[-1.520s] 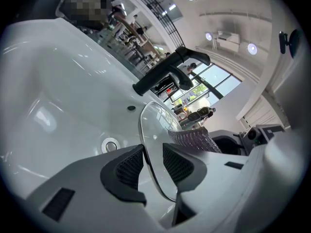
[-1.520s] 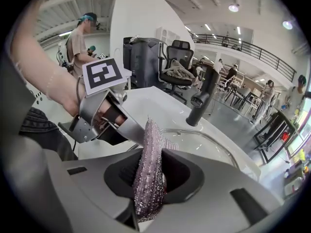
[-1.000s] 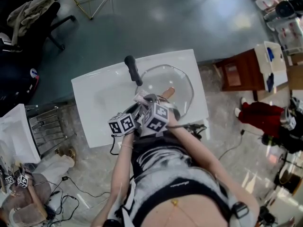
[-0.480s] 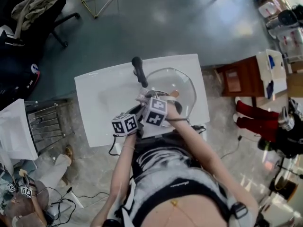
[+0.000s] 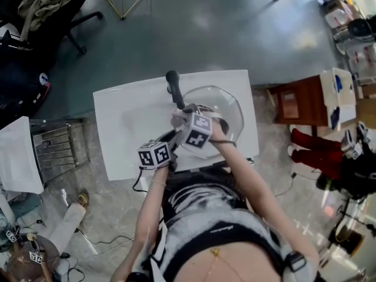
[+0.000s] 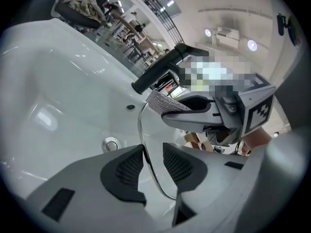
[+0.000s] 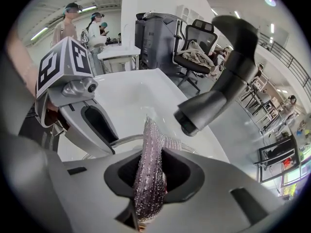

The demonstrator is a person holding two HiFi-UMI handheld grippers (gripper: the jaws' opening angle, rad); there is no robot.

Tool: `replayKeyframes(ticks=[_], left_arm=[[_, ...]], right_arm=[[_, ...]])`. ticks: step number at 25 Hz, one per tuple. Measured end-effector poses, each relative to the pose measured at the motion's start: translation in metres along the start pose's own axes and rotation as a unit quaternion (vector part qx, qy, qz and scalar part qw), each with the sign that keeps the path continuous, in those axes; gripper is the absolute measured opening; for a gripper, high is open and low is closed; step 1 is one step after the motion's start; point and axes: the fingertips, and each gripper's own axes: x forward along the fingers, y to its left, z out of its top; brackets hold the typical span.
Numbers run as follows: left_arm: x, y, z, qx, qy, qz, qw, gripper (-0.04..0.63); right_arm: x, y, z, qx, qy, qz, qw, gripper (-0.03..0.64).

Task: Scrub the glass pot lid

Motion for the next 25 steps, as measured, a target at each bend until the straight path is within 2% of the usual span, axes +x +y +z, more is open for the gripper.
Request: replayKeyframes(ticks=[18,25], left_arm=[[0.001,-0.002,0.0,-0.004,-0.01,0.02,0.9997,0.127],[-0.001,0.001,-0.001,-0.006,-0.014,0.026,0.9995,0.127]], right_arm=[[0.003,-0.059,-0.026,0.039,-0.006,-0.052,0.998,0.094],[-0.004,-0.081,-0.052,0.097,-0.013,-0.058,0.994,0.094]])
